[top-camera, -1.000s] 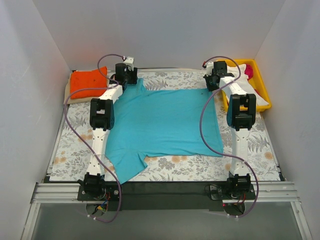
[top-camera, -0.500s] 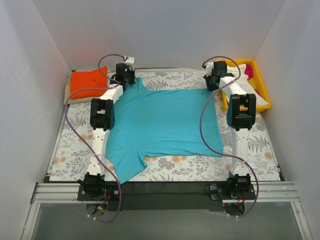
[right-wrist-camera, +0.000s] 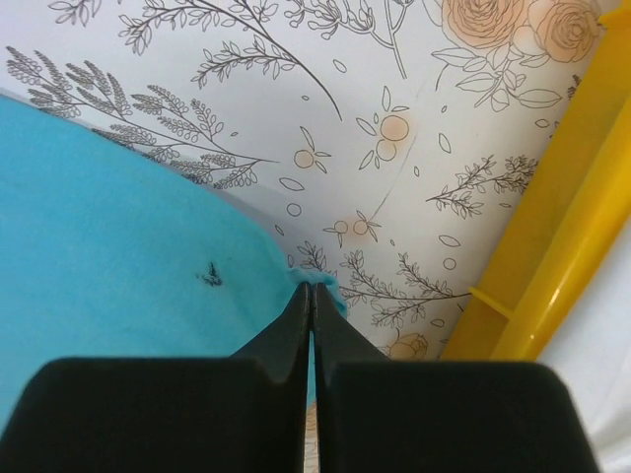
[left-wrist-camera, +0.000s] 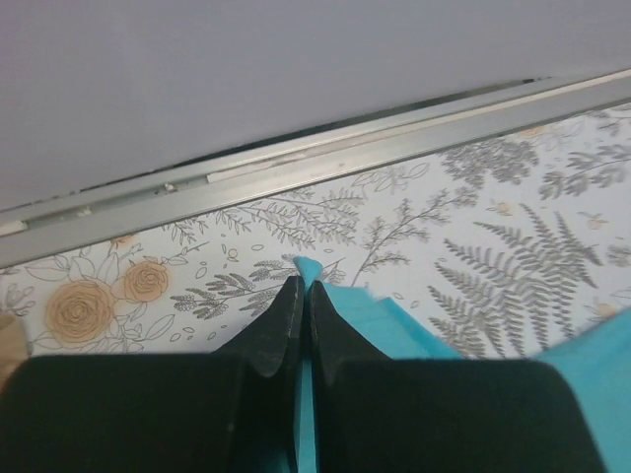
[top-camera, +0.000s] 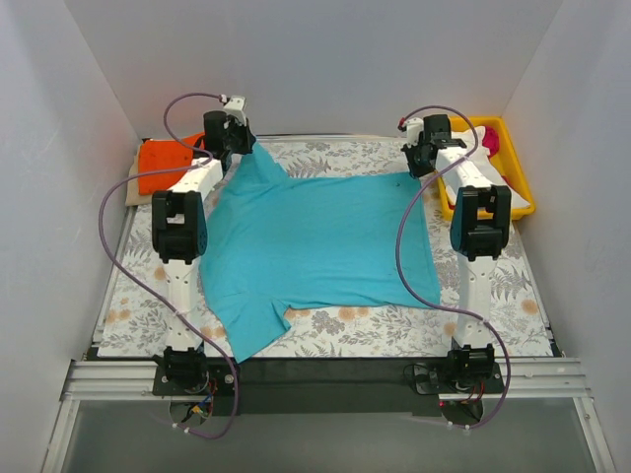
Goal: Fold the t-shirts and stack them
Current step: Fold the tshirt
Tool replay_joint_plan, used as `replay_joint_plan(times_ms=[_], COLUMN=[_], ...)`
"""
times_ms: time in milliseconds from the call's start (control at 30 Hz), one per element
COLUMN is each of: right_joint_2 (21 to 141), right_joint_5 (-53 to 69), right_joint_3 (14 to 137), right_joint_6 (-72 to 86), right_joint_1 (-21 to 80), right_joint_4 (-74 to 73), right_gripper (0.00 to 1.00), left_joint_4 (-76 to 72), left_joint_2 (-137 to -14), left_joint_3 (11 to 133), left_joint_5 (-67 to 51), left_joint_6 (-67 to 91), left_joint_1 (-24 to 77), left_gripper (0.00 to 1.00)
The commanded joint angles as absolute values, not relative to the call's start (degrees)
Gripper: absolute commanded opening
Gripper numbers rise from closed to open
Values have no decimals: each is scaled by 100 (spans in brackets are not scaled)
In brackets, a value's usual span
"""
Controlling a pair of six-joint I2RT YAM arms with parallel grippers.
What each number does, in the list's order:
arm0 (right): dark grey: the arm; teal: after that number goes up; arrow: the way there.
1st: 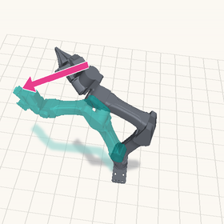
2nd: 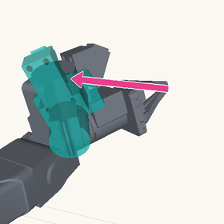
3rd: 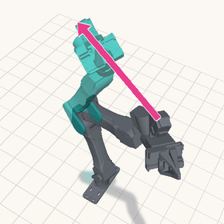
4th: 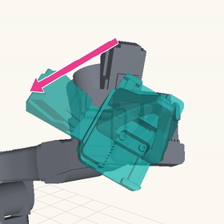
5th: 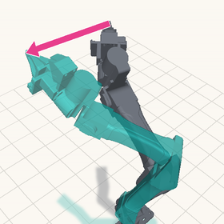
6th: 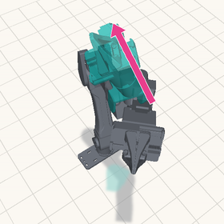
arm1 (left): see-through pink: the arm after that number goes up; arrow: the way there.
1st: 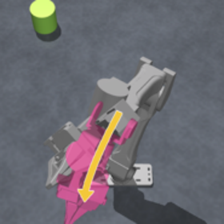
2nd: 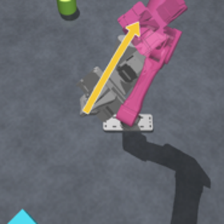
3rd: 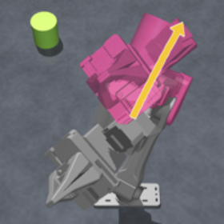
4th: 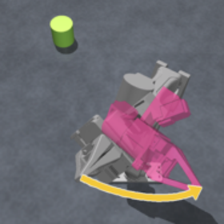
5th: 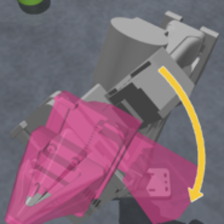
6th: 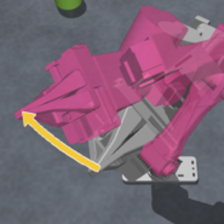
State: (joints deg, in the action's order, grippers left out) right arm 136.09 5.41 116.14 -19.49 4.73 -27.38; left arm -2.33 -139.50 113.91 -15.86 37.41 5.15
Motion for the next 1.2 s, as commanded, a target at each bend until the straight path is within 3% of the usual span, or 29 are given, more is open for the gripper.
replay_joint_plan(times_ms=[0,433,1167], right_joint_2=[13096,12560,11681], right_joint_5=[694,887,1723], right_joint_3=[11505,11128,9721], right_joint_6=[-2092,-2355,-2988], right_joint_1=[431,299,237], right_joint_4=[-2839,-2953,-3305], right_gripper=[1,1,1], left_joint_4=[-536,-396,184], left_joint_2=[-12965,-11867,-9414], left_joint_3=[10962,9933,6900], left_joint_5=[-1995,-2592,-3445], left_joint_6=[3744,3630,2567], left_joint_1=[475,97,-378], left_gripper=[0,0,0])
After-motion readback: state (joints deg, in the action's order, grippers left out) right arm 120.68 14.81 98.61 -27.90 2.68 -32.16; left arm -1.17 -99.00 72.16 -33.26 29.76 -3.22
